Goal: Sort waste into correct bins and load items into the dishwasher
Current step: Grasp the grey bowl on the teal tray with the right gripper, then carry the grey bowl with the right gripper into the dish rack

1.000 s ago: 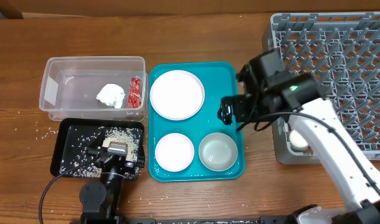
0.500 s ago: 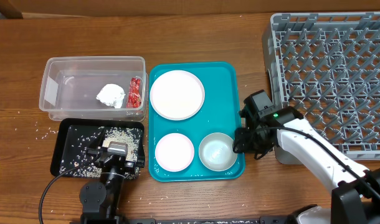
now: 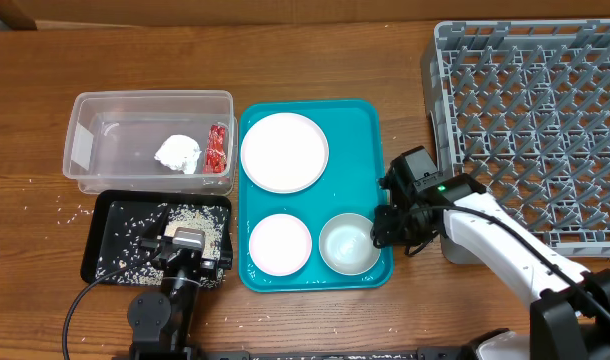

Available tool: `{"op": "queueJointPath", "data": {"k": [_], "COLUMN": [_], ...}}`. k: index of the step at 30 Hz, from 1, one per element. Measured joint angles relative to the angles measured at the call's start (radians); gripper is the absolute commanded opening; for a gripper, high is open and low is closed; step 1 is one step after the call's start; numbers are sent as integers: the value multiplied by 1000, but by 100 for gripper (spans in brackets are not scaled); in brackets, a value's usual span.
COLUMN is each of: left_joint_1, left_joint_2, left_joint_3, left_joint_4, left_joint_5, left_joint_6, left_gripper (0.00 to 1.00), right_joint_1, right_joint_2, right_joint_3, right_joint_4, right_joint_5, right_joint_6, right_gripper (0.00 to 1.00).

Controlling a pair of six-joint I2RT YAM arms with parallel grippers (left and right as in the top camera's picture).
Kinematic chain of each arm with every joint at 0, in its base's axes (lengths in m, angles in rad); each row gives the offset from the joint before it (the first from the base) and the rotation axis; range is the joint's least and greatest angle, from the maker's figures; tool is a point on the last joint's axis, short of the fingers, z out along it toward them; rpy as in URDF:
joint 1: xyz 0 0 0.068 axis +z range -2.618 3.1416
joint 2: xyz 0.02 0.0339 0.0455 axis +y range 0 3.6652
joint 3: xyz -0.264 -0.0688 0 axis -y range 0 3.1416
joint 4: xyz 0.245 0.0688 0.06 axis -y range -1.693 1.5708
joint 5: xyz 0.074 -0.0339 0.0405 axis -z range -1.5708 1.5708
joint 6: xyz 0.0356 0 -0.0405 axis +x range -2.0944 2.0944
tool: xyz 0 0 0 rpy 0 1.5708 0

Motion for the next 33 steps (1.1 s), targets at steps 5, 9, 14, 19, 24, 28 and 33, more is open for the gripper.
{"op": "queueJointPath", "data": {"k": [5,9,14,19,24,28,33], "left_joint_1": [0,0,0,0,0,0,0], "left_joint_2": [0,0,0,0,0,0,0], "left_joint_3": [0,0,0,0,0,0,0], "left_joint_4": [0,0,0,0,0,0,0], "left_joint_5": [0,0,0,0,0,0,0], "left_joint_6": [0,0,0,0,0,0,0], "left_gripper": [100,100,100,100,100,100,100], "right_joint_1": [0,0,0,0,0,-2,-24], "right_joint_2": [41,43,14,-90,-188,-205,-179], "right_joint_3": [-19,-17,43,189,328,351,351], "right_joint_4": [6,-8,-99,-177,-145,-79,-7], "right_joint_5": [-3,-4,74,315,690,1044,1356], "right_joint_6": [-3,-2,19,80,123,131,119], "right_gripper": [4,4,4,4,4,4,4]}}
